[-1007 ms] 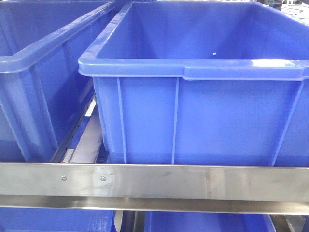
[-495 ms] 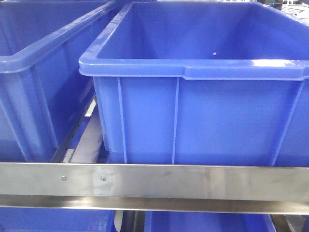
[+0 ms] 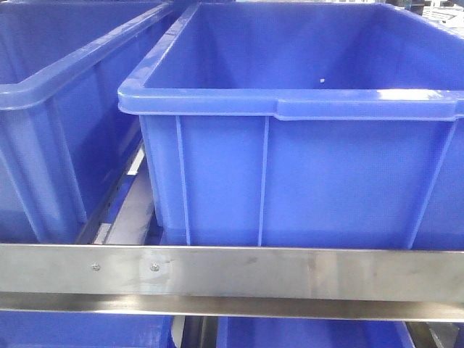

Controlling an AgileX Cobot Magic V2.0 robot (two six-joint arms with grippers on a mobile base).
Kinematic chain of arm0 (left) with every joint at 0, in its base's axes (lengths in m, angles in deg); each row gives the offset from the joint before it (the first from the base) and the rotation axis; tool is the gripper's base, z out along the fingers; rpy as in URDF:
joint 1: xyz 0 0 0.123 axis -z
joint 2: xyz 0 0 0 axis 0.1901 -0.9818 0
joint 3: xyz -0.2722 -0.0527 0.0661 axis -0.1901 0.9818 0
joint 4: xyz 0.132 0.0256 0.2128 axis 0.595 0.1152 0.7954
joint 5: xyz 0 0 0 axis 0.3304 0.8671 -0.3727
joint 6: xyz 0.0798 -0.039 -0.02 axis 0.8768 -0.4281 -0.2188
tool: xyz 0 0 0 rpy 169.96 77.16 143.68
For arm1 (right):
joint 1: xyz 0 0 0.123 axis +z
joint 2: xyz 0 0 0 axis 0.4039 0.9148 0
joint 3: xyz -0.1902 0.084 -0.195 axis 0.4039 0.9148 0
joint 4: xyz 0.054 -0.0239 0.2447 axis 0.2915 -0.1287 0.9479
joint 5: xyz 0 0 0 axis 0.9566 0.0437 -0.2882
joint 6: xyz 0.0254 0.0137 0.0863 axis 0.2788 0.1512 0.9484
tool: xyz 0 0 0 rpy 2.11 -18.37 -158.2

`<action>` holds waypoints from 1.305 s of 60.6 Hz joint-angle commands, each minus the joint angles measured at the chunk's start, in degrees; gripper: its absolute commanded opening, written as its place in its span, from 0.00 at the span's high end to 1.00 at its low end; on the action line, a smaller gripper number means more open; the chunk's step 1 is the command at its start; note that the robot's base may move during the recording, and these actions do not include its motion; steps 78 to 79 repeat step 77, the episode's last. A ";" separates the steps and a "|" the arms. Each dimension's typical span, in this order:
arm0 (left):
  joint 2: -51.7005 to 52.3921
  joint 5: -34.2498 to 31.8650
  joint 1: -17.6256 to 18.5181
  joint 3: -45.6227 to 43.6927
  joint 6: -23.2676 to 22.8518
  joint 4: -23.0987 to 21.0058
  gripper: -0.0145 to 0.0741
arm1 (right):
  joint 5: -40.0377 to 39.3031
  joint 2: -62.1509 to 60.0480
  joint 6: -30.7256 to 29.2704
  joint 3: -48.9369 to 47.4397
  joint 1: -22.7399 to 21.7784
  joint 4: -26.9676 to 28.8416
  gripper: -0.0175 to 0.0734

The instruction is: Sort and place red and blue blocks on shelf

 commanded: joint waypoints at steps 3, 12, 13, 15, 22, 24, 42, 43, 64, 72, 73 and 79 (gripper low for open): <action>1.15 -4.39 0.08 2.40 -0.40 -0.50 0.69 | -4.50 -1.20 -0.48 -1.18 -0.36 -0.44 0.75; 1.15 -4.57 0.08 2.40 -0.40 -0.74 0.69 | -4.50 -1.20 -0.48 -1.18 -0.36 -0.44 0.75; 1.15 -4.57 0.08 2.40 -0.40 -0.95 0.69 | -4.50 -1.20 -0.48 -1.18 -0.36 -0.44 0.75; 1.04 -4.57 0.08 2.40 -0.40 -1.09 0.69 | -4.50 -1.20 -0.48 -1.18 -0.36 -0.44 0.75; 1.04 -4.66 0.08 2.40 -0.40 -1.09 0.69 | -4.50 -1.20 -0.48 -1.18 -0.36 -0.44 0.75; 1.04 -4.66 0.08 2.40 -0.40 -1.48 0.69 | -4.50 -1.20 -0.48 -1.18 -0.36 -0.44 0.75; 1.04 -4.66 0.08 2.40 -0.40 -1.09 0.69 | -4.50 -1.20 -0.48 -1.18 -0.36 -0.44 0.75; 1.04 -4.66 0.08 2.40 -0.40 -1.09 0.69 | -4.50 -1.20 -0.48 -1.18 -0.36 -0.44 0.75; 1.04 -4.66 0.08 2.40 -0.40 -1.09 0.69 | -4.50 -1.20 -0.48 -1.18 -0.36 -0.44 0.75; 1.04 -4.66 0.08 2.40 -0.40 -1.09 0.69 | -4.50 -1.20 -0.48 -1.18 -0.36 -0.44 0.75; 1.04 -4.66 0.08 2.40 -0.40 -1.09 0.69 | -4.50 -1.20 -0.48 -1.18 -0.36 -0.44 0.75; 1.04 -4.66 0.08 2.40 -0.40 -1.09 0.69 | -4.50 -1.20 -0.48 -1.18 -0.36 -0.44 0.75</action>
